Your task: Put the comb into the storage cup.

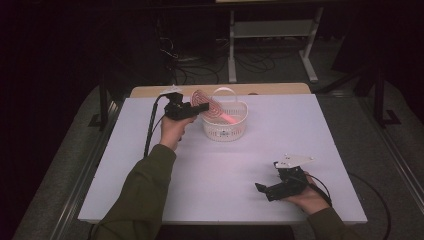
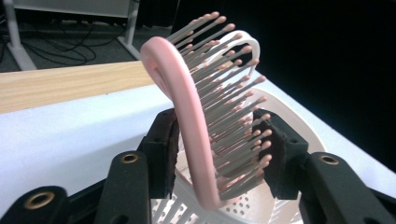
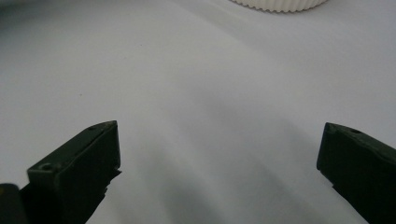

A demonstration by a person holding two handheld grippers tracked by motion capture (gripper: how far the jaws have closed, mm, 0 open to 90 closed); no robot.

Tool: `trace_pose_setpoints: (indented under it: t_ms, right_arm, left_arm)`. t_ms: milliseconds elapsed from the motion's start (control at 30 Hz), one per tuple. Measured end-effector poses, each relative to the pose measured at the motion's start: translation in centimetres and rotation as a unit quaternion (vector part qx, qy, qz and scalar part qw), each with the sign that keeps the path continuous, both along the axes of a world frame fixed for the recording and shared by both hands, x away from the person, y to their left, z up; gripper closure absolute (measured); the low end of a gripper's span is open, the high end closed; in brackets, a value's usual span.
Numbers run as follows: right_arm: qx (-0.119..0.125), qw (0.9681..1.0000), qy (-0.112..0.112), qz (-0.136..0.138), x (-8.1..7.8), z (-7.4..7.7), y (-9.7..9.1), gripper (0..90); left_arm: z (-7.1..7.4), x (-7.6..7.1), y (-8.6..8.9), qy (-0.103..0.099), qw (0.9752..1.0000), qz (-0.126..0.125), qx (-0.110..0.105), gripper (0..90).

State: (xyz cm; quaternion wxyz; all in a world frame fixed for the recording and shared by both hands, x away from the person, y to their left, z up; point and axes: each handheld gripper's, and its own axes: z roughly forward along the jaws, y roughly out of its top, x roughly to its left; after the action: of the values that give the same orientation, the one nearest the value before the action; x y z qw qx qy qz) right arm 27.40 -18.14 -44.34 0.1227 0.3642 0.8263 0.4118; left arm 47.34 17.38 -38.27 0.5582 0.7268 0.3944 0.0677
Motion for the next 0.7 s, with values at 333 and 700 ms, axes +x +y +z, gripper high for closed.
trace_pose_setpoints:
  t_ms: [333, 700]
  right_arm:
    - [0.002, 1.0000, -0.001, -0.002, -0.02, 0.00, -0.08, 0.0]
    - [0.000, 1.0000, 0.000, -0.002, -0.01, -0.02, -0.05, 0.0]
  left_arm:
    - [-0.12, -0.27, 0.09, -0.016, 0.9998, -0.008, 0.012, 41.0]
    - [0.00, -0.89, -0.66, -0.047, 0.9959, -0.028, 0.073, 20.5]
